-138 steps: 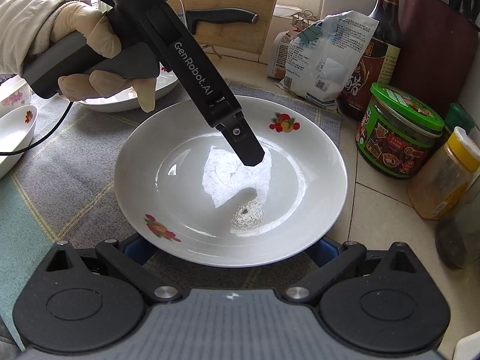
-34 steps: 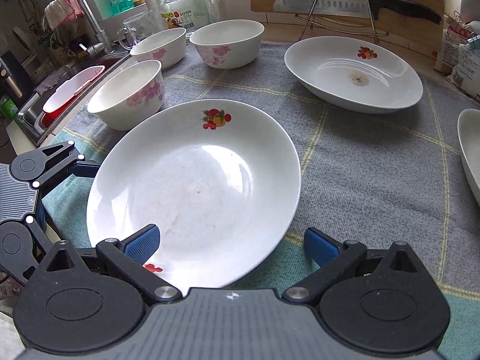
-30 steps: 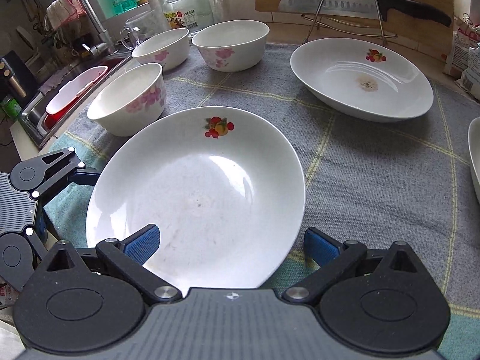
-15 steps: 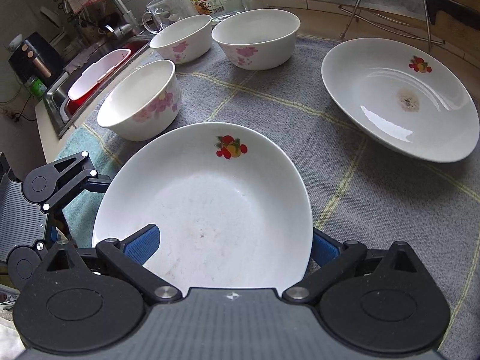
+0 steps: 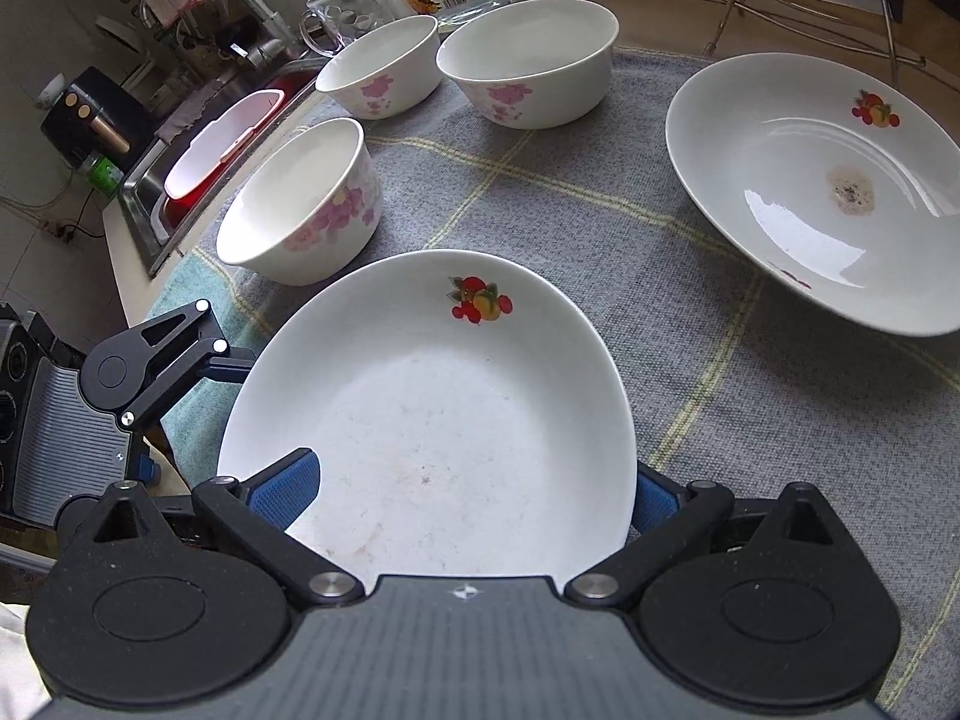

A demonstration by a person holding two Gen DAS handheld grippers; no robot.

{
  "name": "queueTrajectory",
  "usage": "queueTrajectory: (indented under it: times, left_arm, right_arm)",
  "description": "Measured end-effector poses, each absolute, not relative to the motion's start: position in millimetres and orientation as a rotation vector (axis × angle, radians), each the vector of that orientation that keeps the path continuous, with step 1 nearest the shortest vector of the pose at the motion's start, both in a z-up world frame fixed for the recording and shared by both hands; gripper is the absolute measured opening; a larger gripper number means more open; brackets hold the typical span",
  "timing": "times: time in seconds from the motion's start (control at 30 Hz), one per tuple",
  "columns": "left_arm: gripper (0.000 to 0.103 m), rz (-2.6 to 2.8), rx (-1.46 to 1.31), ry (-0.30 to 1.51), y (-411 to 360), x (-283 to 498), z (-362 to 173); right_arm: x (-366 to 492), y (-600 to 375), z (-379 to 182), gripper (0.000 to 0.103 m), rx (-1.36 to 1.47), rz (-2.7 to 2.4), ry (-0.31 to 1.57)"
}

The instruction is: Organize plates and bowls

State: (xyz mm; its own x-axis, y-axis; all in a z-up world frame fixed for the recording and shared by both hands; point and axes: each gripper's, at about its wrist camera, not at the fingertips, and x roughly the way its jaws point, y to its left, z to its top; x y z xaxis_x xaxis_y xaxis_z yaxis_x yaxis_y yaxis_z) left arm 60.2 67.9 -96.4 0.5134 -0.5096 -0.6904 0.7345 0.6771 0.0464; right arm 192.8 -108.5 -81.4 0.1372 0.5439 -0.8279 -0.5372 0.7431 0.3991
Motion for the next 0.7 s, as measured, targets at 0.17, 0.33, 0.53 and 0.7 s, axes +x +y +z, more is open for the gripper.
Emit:
queueTrajectory:
  times: [0.17, 0.33, 0.53, 0.7]
  left_arm:
    - [0.103, -0.781, 0.352, 0.71, 68.7, 62.5, -96.4]
    - [0.103, -0.786, 0.356, 0.712, 68.7, 64.1, -96.2]
    - [0.102, -0.784, 0.362, 0.719, 67.2, 65.6, -95.2]
    - [0.102, -0.778, 0.388, 0.713, 63.8, 63.3, -91.9]
  right_arm:
    - [198.7, -108.5, -81.4, 0.103, 0.039, 0.792, 1.237]
    - [199.5, -106.5, -81.4, 0.103, 0.035, 0.796, 1.25]
    - [198.5, -105.7, -81.1, 0.103, 0.016, 0.795, 1.251]
    - [197.6, -105.9, -81.1, 0.103, 0.007, 0.795, 1.258]
